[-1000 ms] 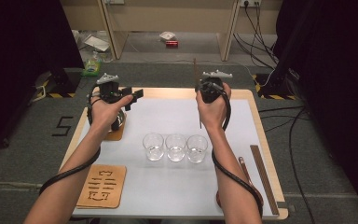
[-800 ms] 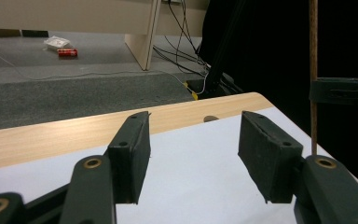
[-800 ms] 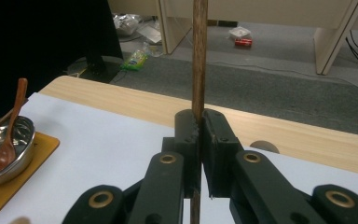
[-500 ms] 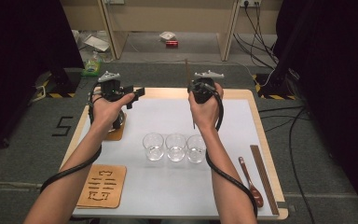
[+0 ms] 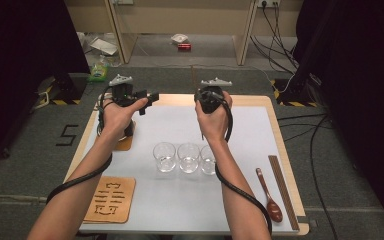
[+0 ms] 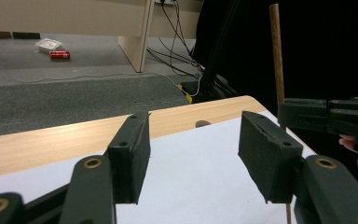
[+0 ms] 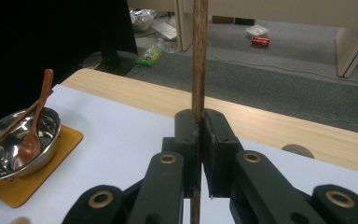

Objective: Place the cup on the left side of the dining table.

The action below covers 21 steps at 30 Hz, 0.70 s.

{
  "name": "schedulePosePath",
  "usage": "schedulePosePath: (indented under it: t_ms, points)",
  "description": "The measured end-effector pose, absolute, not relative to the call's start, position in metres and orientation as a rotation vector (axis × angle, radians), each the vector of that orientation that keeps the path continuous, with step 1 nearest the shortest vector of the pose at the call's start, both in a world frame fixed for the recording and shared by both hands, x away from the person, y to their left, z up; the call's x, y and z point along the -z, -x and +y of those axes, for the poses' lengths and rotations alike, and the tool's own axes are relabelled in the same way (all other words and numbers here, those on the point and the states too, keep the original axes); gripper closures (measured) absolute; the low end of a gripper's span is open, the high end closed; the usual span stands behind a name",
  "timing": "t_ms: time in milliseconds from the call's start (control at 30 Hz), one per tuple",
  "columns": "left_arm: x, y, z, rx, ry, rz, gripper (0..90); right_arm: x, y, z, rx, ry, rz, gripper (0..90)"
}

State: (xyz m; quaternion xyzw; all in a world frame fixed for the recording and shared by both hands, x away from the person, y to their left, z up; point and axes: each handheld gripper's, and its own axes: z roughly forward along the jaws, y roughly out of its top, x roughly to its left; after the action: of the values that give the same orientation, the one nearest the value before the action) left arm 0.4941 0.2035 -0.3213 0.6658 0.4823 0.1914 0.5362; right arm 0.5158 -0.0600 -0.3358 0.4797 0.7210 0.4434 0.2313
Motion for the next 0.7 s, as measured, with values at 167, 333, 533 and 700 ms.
schedulePosePath:
  t_ms: [167, 333, 533, 700]
  points:
    - [0.320, -0.498, 0.198, -0.449, -1.591, 1.141, 42.6, 0.338, -0.515, -0.058, -1.224, -1.317, 1.988, 85.5]
    - [0.318, -0.501, 0.194, -0.445, -1.590, 1.134, 42.7, 0.339, -0.515, -0.056, -1.228, -1.320, 1.993, 85.5]
    - [0.317, -0.505, 0.189, -0.444, -1.591, 1.129, 43.0, 0.339, -0.514, -0.052, -1.237, -1.309, 1.998, 85.5]
    - [0.315, -0.508, 0.184, -0.444, -1.589, 1.111, 43.2, 0.338, -0.513, -0.048, -1.239, -1.297, 2.004, 85.5]
